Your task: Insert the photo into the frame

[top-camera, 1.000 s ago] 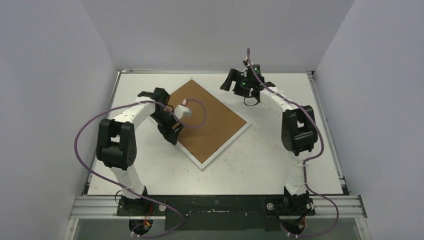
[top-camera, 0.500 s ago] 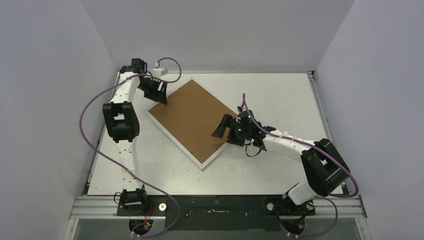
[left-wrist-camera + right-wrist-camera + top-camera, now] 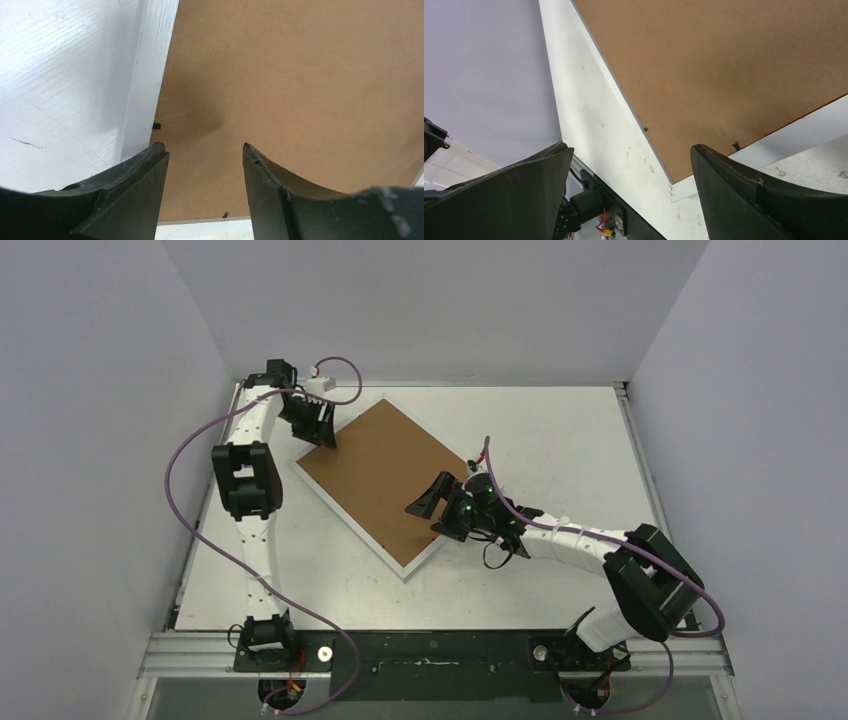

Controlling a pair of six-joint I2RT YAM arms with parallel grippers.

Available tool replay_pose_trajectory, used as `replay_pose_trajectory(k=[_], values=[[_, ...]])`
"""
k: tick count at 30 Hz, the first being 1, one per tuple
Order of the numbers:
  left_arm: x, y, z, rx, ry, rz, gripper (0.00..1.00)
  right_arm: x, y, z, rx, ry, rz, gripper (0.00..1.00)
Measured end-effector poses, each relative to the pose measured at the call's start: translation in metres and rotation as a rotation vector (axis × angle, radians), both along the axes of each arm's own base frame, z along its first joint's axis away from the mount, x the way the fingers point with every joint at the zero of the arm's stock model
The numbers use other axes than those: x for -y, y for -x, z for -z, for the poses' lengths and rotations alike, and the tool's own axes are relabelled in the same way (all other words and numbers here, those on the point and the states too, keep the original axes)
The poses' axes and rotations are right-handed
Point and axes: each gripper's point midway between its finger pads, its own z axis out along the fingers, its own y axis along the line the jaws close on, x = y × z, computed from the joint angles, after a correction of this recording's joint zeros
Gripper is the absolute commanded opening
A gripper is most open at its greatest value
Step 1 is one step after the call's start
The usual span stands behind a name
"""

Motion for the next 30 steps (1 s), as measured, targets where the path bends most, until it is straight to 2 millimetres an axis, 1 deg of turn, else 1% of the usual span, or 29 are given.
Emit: replay_pose_trajectory(k=[6, 8, 10, 13, 16, 20, 25, 27, 30], values=[[-0.005, -0.003, -0.004, 0.009, 0.028, -0.012, 0.56, 0.000, 0.001, 0.000, -0.013, -0.012, 0.008, 0.91], [-0.010, -0.007, -0.008, 0.024, 0.025, -0.021, 0.57, 0.000, 0.003, 0.002, -0.021, -0.011, 0.005, 0.91], [-0.014, -0.016, -0.014, 0.057, 0.021, -0.028, 0.59, 0.001, 0.005, 0.004, -0.027, -0.010, 0.000, 0.91], [-0.019, -0.022, -0.017, 0.082, 0.009, -0.034, 0.59, 0.001, 0.008, 0.007, -0.037, -0.009, -0.010, 0.91], [-0.023, -0.022, -0.010, 0.074, -0.009, -0.035, 0.58, 0.000, 0.009, 0.007, -0.040, -0.012, -0.017, 0.91], [-0.027, -0.020, 0.009, 0.041, -0.022, -0.033, 0.55, 0.001, 0.011, 0.009, -0.046, -0.010, -0.020, 0.91], [-0.035, -0.009, 0.030, -0.010, -0.004, -0.045, 0.48, 0.007, 0.015, 0.017, -0.062, 0.001, -0.027, 0.91], [-0.037, -0.005, 0.030, -0.008, 0.032, -0.050, 0.47, 0.011, 0.014, 0.019, -0.065, 0.006, -0.031, 0.91], [-0.038, 0.014, 0.031, -0.025, 0.056, -0.057, 0.44, 0.017, 0.013, 0.017, -0.063, 0.011, -0.033, 0.91]])
